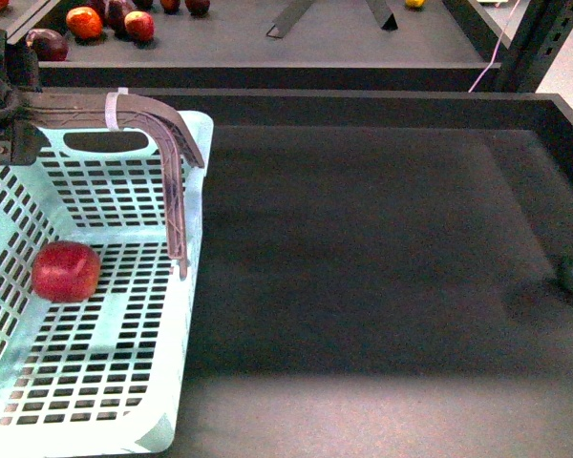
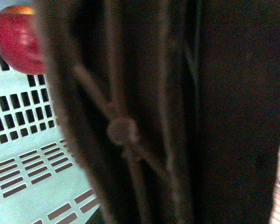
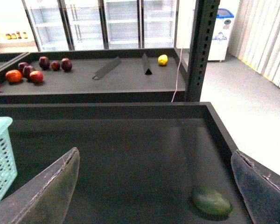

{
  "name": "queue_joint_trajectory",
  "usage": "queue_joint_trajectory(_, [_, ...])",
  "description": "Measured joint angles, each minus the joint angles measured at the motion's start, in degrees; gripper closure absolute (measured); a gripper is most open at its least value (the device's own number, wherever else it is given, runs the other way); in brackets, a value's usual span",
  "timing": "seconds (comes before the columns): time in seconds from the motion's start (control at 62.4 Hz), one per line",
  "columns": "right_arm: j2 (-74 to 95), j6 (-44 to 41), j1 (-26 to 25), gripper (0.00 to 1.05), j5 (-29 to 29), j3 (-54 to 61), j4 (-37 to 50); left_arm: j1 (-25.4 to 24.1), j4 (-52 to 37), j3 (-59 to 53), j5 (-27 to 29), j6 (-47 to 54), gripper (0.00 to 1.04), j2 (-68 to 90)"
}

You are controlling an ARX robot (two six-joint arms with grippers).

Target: Pick apple with right arm and hold basket with left

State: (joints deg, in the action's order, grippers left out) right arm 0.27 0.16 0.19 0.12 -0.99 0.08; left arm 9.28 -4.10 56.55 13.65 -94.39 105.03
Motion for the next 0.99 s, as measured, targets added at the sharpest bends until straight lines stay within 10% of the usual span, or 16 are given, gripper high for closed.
queue_joint_trajectory(0.208, [0.0,0.0,0.0,0.09,0.0,0.0,0.0,0.5,-1.95,-0.52,-0.26,0.57,0.91,0.02])
queue_joint_trajectory(0.689, [0.0,0.0,0.0,0.09,0.0,0.0,0.0,3.41,13.07,-1.88,1.38,-1.33,0.05,-10.27])
queue_joint_trajectory(0.994, [0.0,0.02,0.0,0.09,0.0,0.0,0.0,8.17,28.55,-4.13,10.88,-2.69,0.07,-25.27])
